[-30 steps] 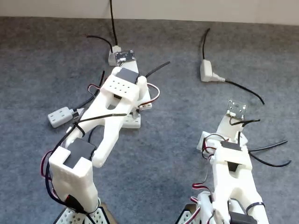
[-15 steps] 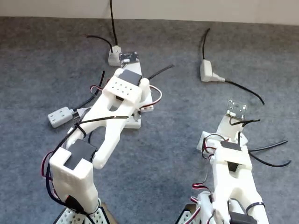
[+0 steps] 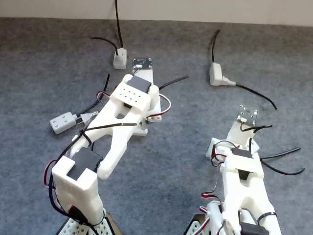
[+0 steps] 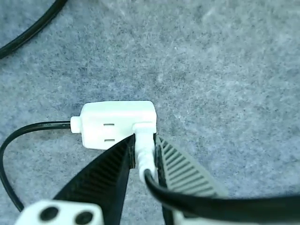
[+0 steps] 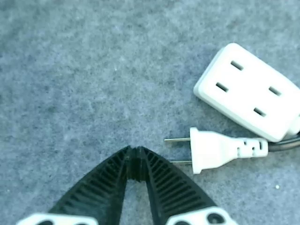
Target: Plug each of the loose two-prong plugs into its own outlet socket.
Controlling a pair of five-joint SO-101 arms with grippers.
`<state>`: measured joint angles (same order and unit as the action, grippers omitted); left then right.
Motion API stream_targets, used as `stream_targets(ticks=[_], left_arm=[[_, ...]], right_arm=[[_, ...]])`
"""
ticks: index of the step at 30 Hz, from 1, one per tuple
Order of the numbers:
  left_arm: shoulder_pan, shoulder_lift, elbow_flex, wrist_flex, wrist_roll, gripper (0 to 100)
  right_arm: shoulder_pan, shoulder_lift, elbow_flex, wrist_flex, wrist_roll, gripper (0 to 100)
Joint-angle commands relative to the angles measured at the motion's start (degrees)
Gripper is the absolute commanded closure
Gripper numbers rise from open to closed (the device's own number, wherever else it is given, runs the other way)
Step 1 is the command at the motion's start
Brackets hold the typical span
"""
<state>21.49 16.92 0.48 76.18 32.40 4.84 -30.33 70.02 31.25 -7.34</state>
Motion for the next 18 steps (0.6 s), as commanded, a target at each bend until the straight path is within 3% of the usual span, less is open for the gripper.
stream_targets(ticks=[1, 8, 18], left_arm=[[0.92, -0.22, 0.75, -0.26, -0.35, 99], [0.57, 1.98, 1.63, -0.26, -3.52, 99], [-6.02, 10.68, 1.54, 0.26, -5.80, 99]], right_arm=[[0.31, -1.19, -0.48, -1.19, -0.70, 99.0], [0.31, -1.19, -0.48, -1.19, -0.70, 99.0], [0.31, -1.19, -0.48, -1.19, -0.70, 99.0]])
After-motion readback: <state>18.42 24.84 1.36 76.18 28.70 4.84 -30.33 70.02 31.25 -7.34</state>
